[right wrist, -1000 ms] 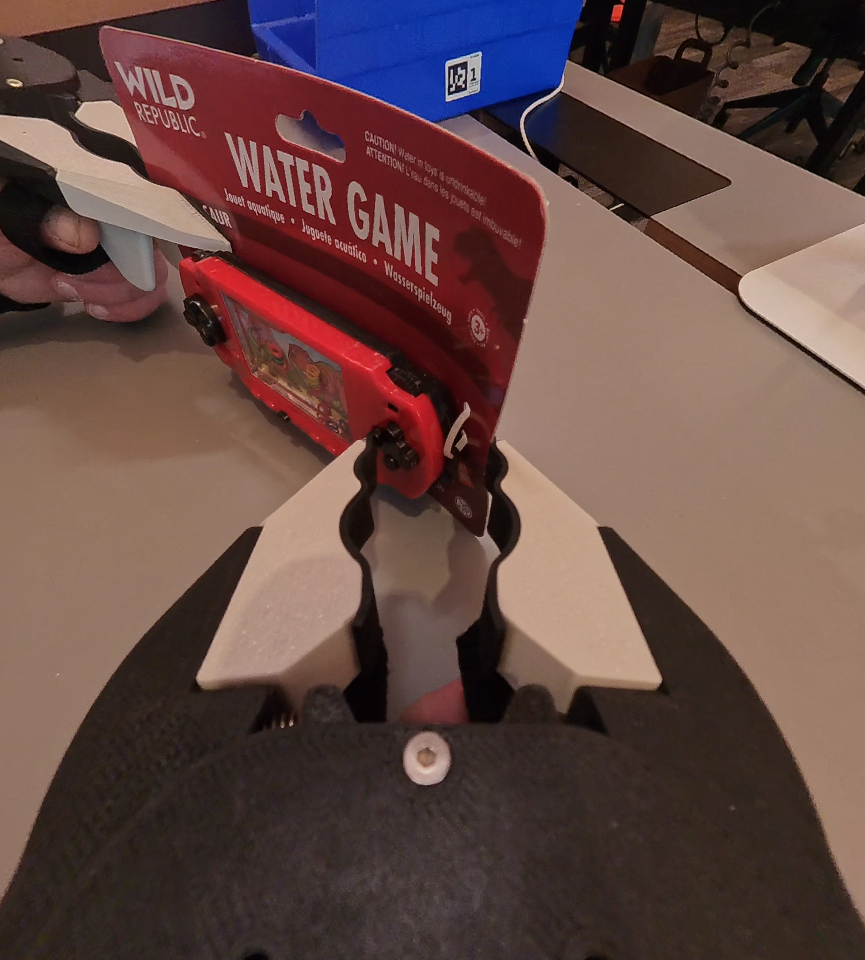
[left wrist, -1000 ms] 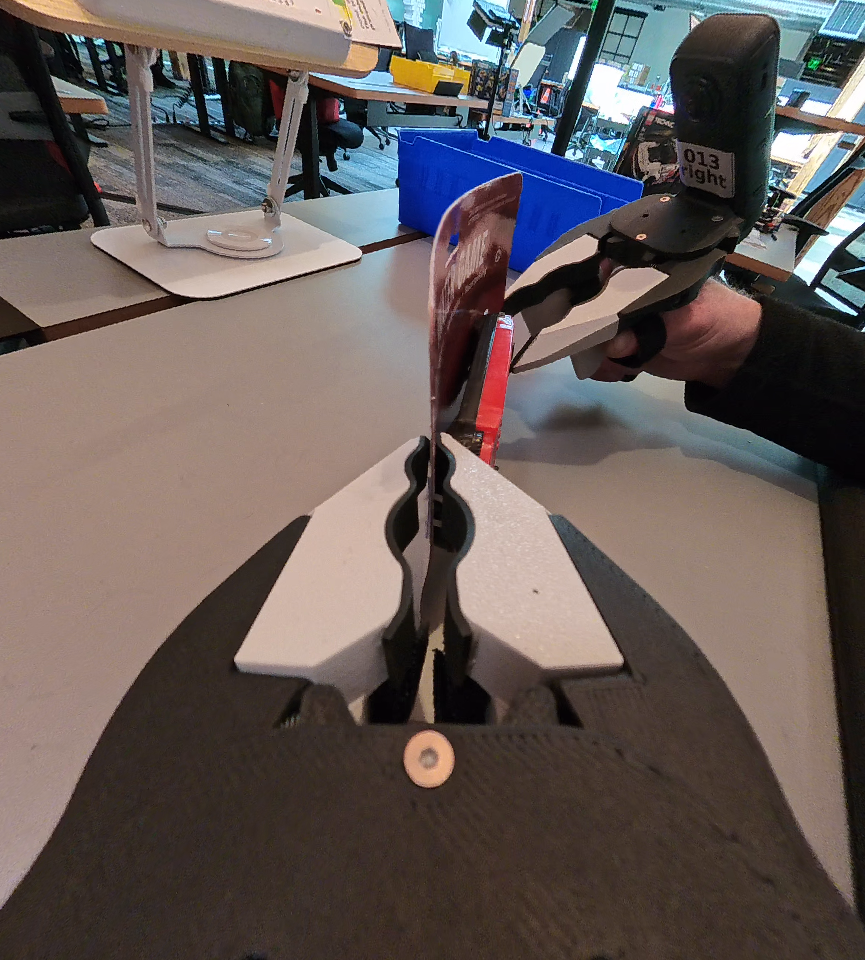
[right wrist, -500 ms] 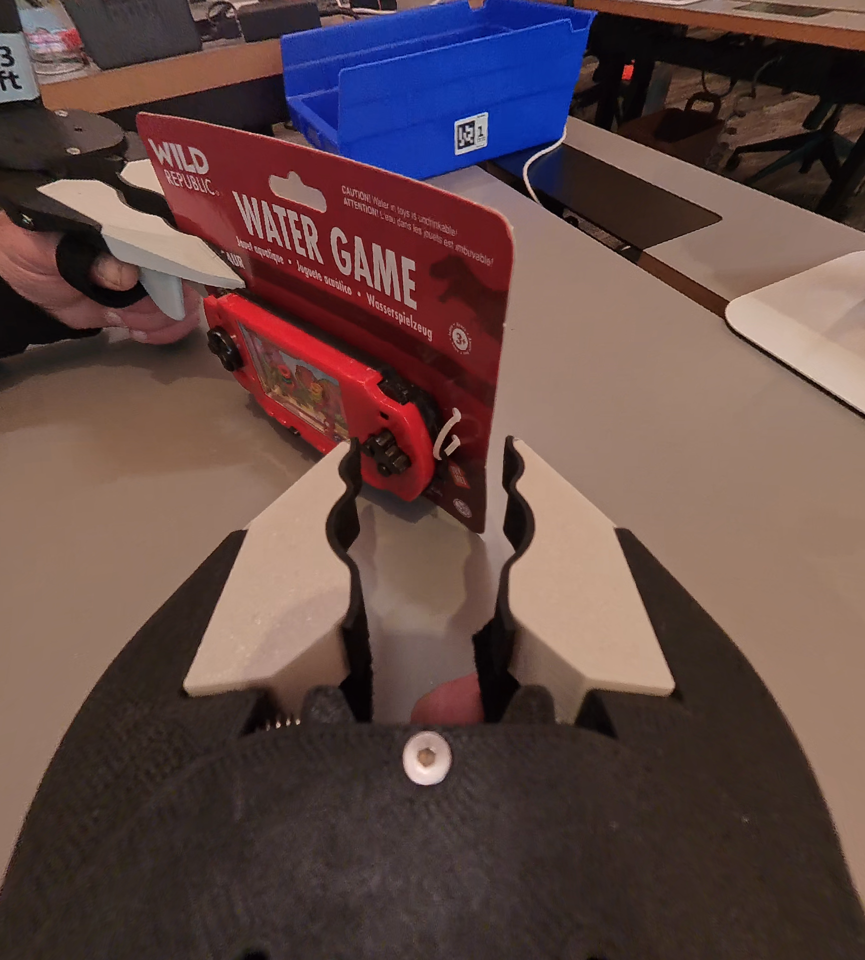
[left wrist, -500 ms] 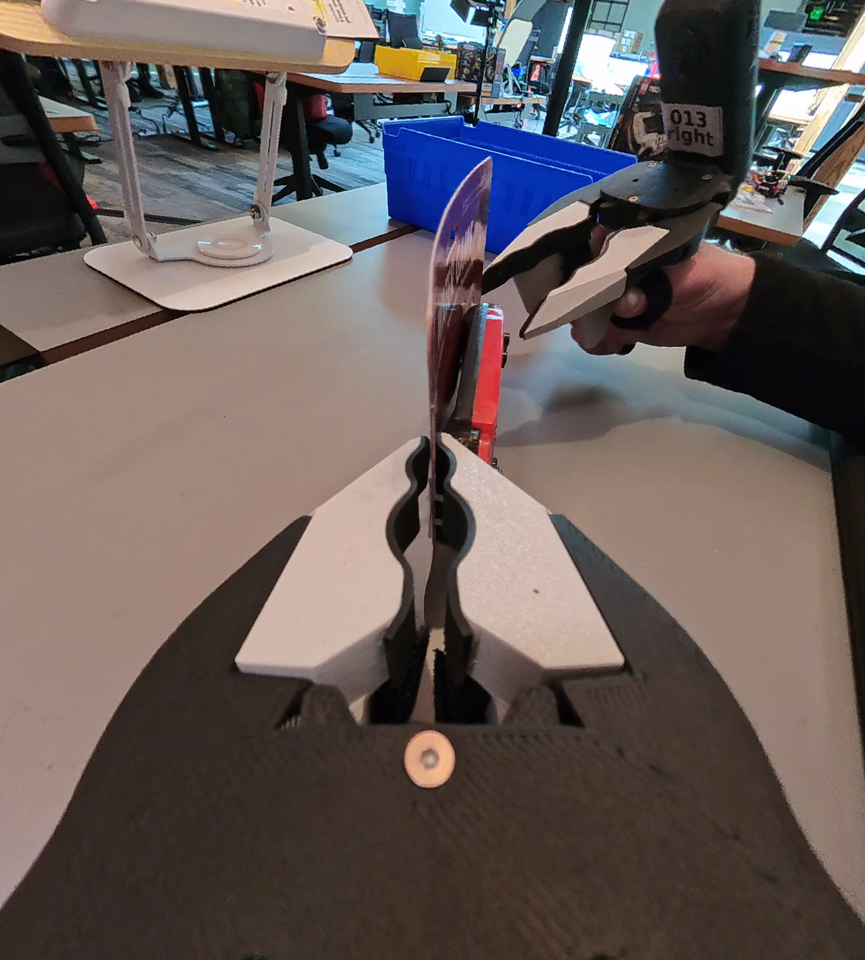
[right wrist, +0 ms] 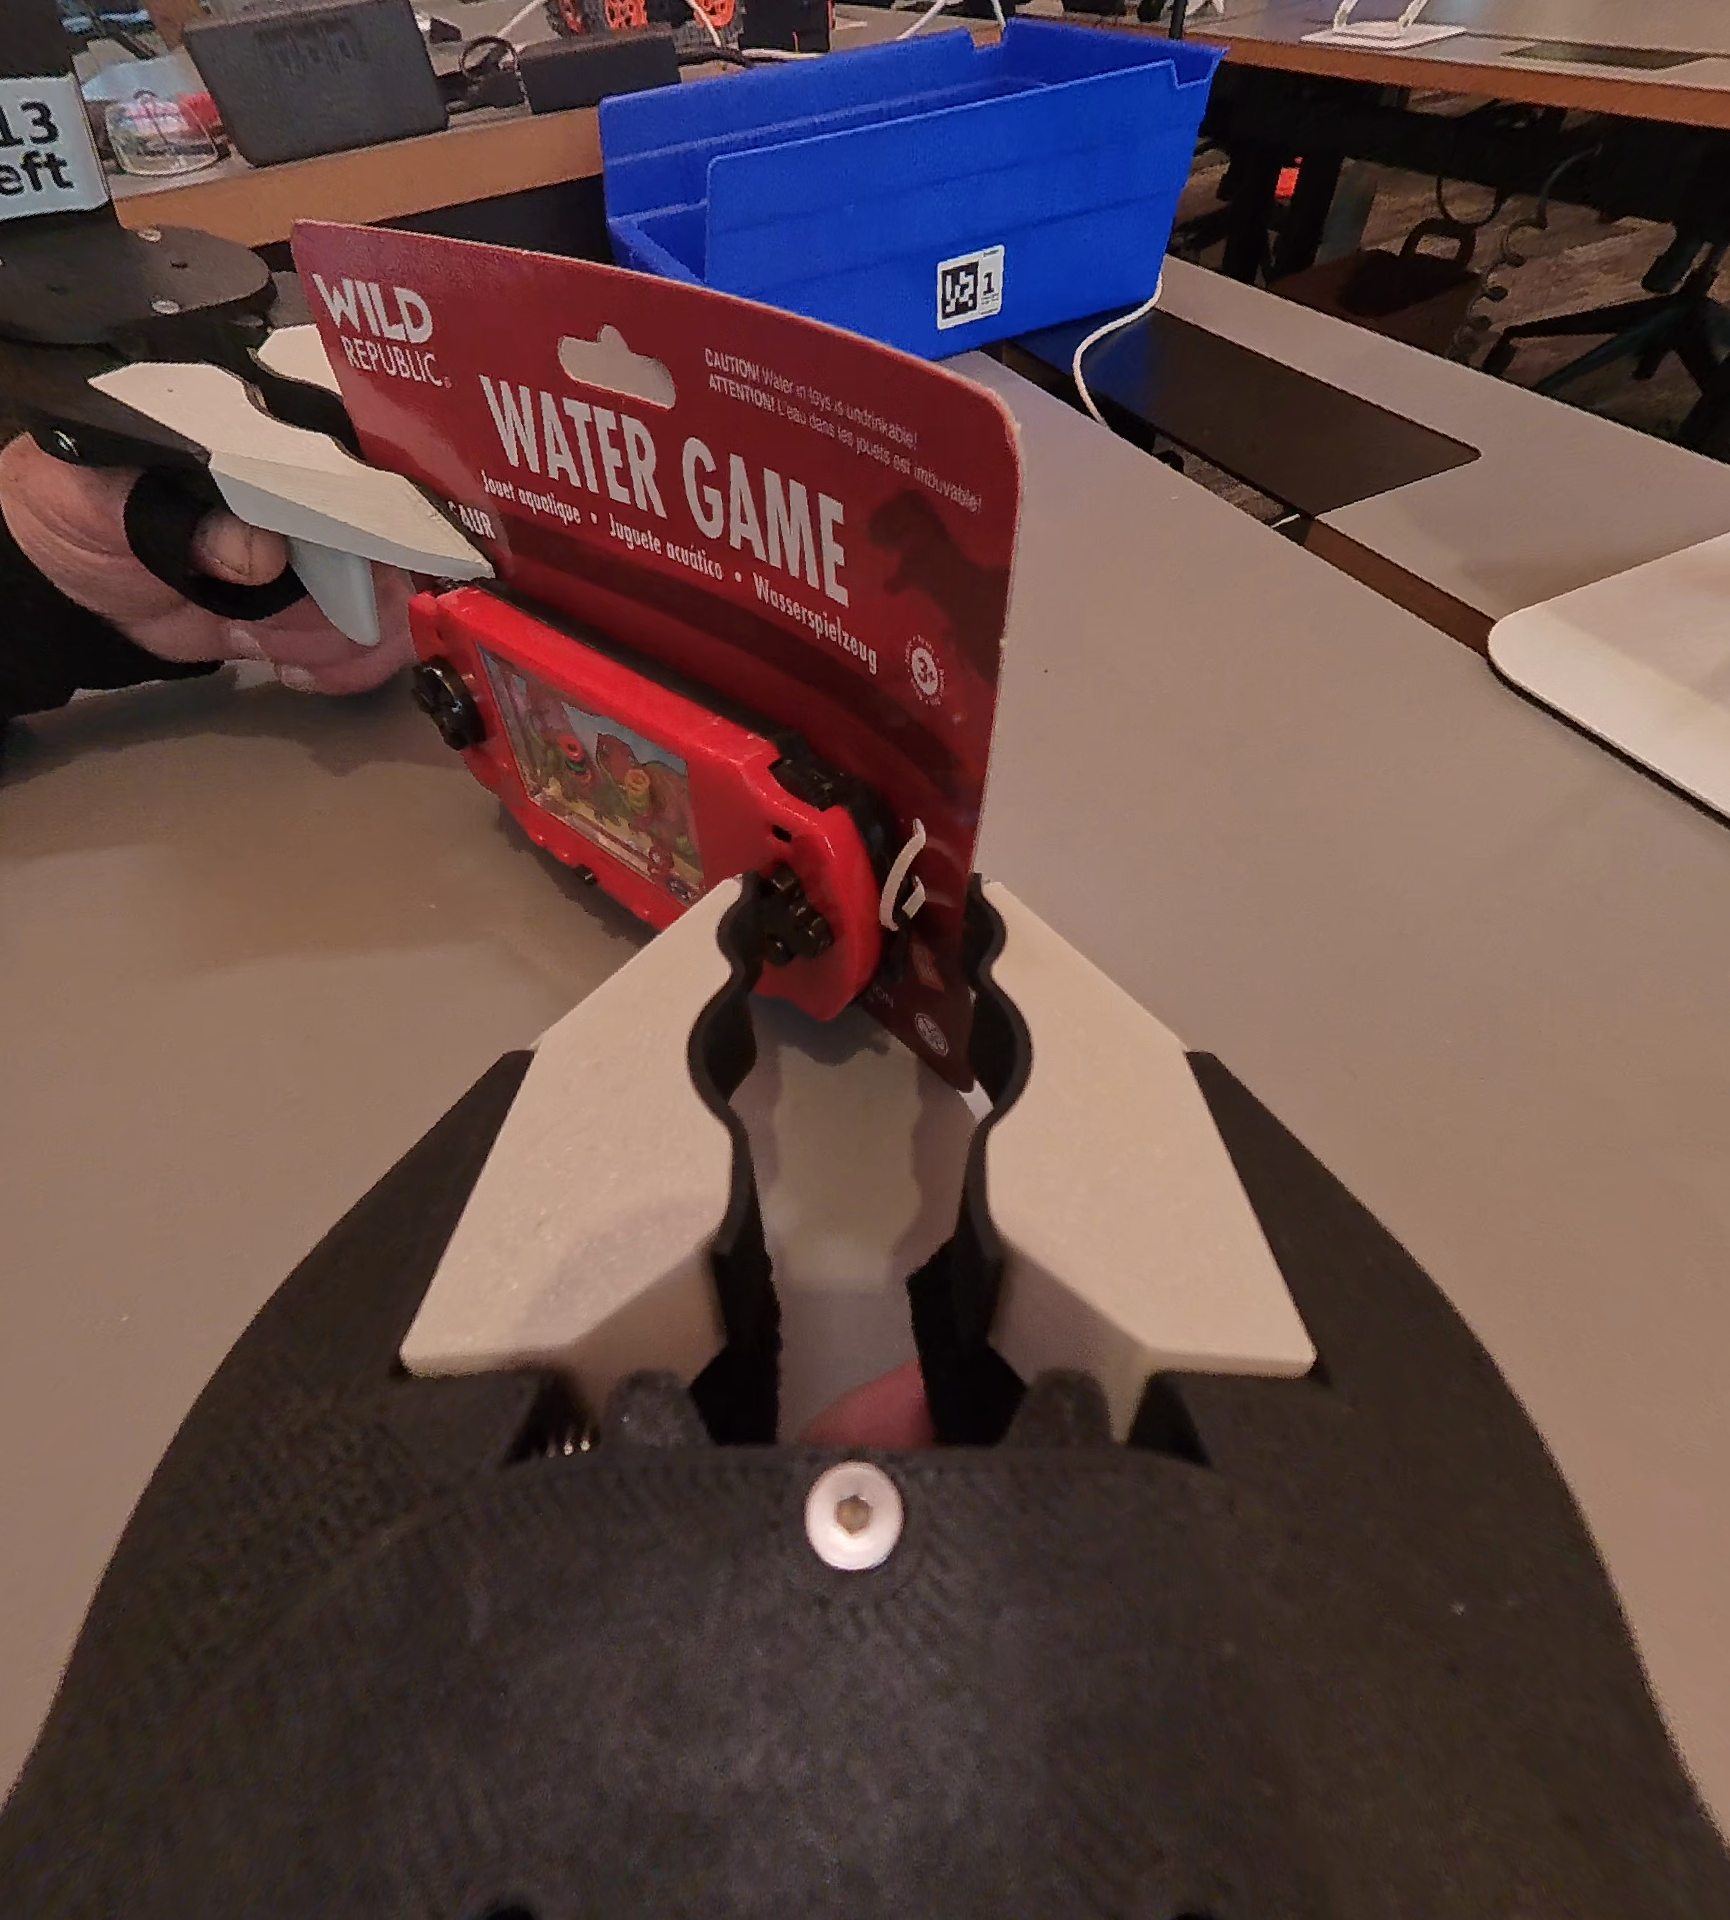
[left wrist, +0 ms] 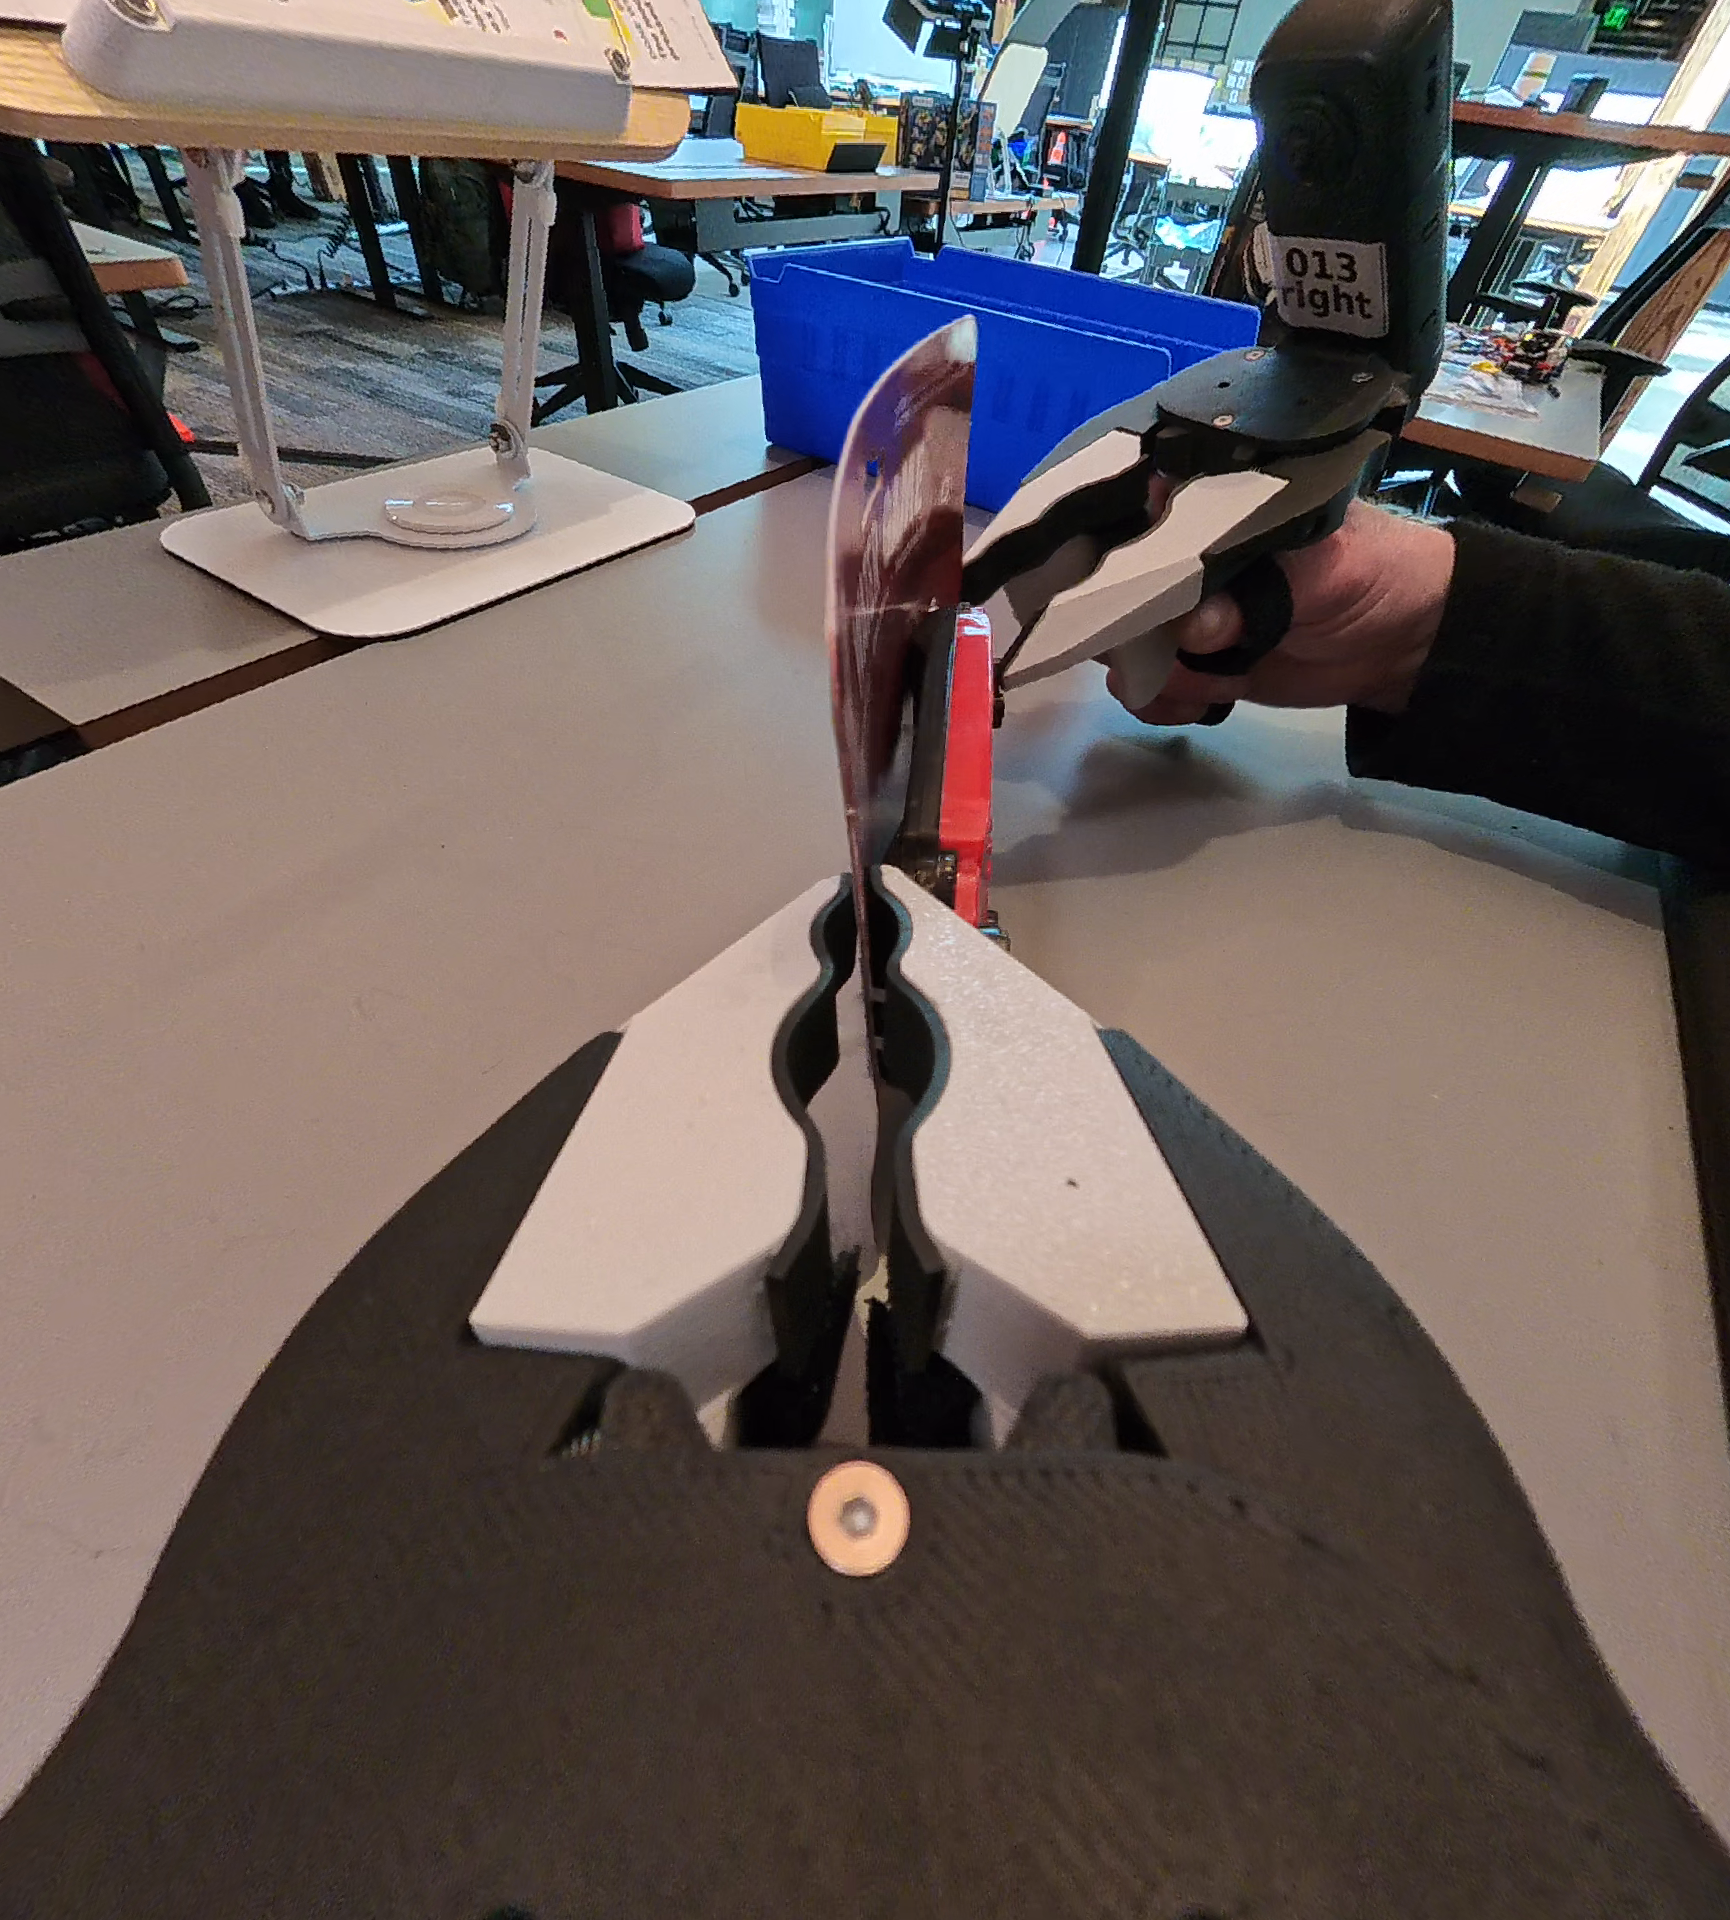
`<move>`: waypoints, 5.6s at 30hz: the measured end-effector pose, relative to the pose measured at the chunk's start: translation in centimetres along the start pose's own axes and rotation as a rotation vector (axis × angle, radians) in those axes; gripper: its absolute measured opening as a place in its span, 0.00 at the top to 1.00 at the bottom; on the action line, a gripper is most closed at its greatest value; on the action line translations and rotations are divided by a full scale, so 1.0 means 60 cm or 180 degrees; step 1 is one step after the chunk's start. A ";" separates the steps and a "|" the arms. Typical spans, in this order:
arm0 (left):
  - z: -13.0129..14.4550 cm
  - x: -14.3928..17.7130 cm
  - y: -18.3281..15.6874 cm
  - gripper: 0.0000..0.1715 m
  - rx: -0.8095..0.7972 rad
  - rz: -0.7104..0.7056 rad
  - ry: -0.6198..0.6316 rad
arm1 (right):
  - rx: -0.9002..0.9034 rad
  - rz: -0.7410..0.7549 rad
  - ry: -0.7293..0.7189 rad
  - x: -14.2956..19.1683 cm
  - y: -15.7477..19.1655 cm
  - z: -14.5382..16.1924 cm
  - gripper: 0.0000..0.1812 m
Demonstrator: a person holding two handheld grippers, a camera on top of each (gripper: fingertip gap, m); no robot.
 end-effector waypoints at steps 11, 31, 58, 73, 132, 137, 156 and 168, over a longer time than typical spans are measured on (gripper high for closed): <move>-0.002 -0.003 -0.002 1.00 -0.0145 0.0087 0.0049 | 0.0056 -0.0109 0.0002 0.009 0.003 -0.007 0.69; -0.004 -0.034 0.040 1.00 -0.0184 0.0619 0.0078 | 0.0400 -0.0756 0.0497 -0.009 0.008 0.014 0.77; -0.004 -0.036 0.045 1.00 -0.0153 0.0527 0.0069 | 0.0349 -0.0846 0.0476 -0.012 0.011 0.012 0.81; -0.004 -0.037 0.044 1.00 -0.0137 0.0509 0.0071 | 0.0357 -0.0864 0.0480 -0.010 0.013 0.013 0.82; 0.047 -0.070 0.065 0.69 -0.0002 -0.0313 0.0689 | 0.0353 -0.0711 0.0603 -0.010 0.005 0.019 0.85; 0.046 -0.070 0.066 0.72 0.0031 -0.0282 0.0653 | 0.0324 -0.0736 0.0612 -0.009 0.007 0.020 0.85; 0.046 -0.066 0.062 0.71 0.0092 -0.0253 0.0664 | 0.0313 -0.0578 0.0628 -0.008 -0.005 0.018 0.82; 0.044 -0.065 0.053 0.75 0.0161 -0.0210 0.0650 | 0.0197 -0.0536 0.0585 -0.007 -0.017 0.015 0.85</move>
Point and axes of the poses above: each gripper's, where its closed fingertips meet, x back along the fingers, z out of its underside, y = z × x across the jaws, the point moved 1 cm from there along x, back along the fingers, and after that the axes turned 12 degrees about -x, right-handed, at the moved point
